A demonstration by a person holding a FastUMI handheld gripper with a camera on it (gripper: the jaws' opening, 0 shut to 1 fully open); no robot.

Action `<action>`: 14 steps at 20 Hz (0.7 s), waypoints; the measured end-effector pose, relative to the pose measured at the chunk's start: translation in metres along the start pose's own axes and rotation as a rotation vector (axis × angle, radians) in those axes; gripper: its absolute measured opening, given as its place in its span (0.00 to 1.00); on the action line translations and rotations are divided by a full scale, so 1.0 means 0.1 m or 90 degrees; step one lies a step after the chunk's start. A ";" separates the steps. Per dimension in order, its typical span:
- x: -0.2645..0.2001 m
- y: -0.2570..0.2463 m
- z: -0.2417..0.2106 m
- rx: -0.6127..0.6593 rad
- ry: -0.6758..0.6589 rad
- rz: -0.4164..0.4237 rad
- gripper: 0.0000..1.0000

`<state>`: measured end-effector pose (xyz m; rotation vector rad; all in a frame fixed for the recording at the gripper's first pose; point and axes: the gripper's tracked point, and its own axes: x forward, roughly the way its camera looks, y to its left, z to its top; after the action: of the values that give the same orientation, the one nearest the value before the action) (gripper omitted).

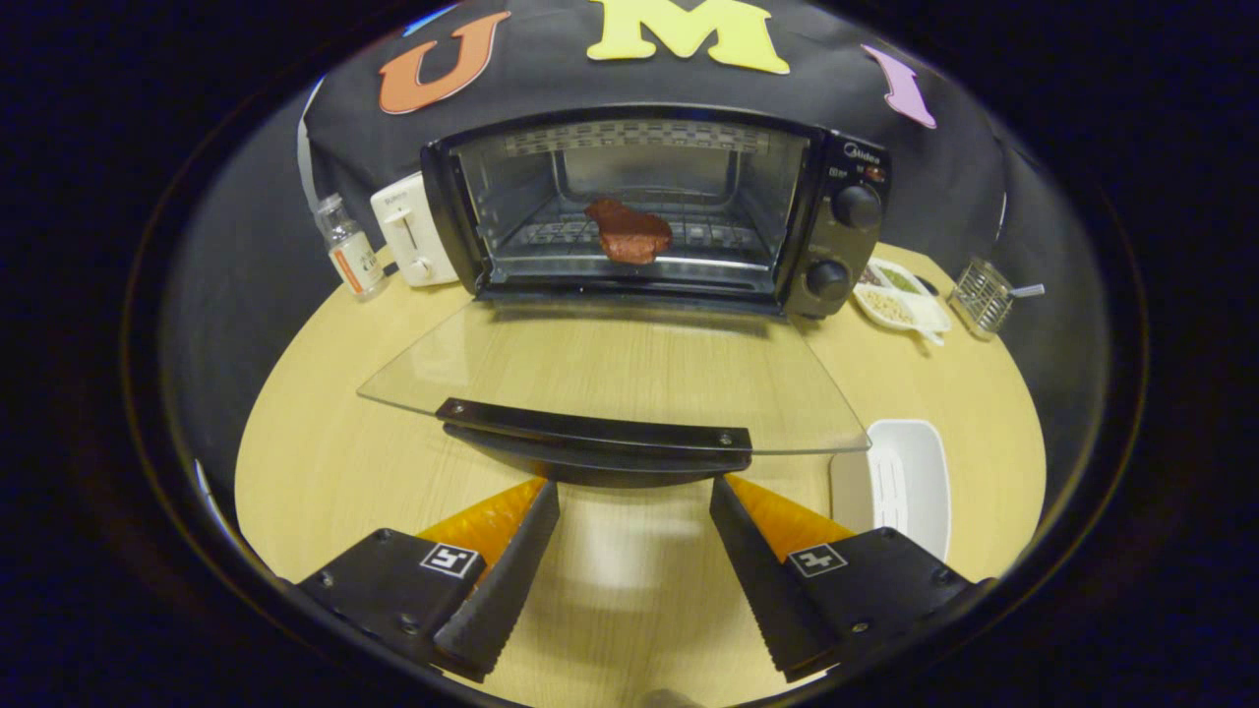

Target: Open the toaster oven, put the food inside, and close the toaster oven door.

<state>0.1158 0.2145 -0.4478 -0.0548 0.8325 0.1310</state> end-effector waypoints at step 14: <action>-0.26 -0.05 1.12 0.010 -0.095 -0.004 0.99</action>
<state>0.1819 0.2179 -0.3534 -0.0317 0.6847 0.1212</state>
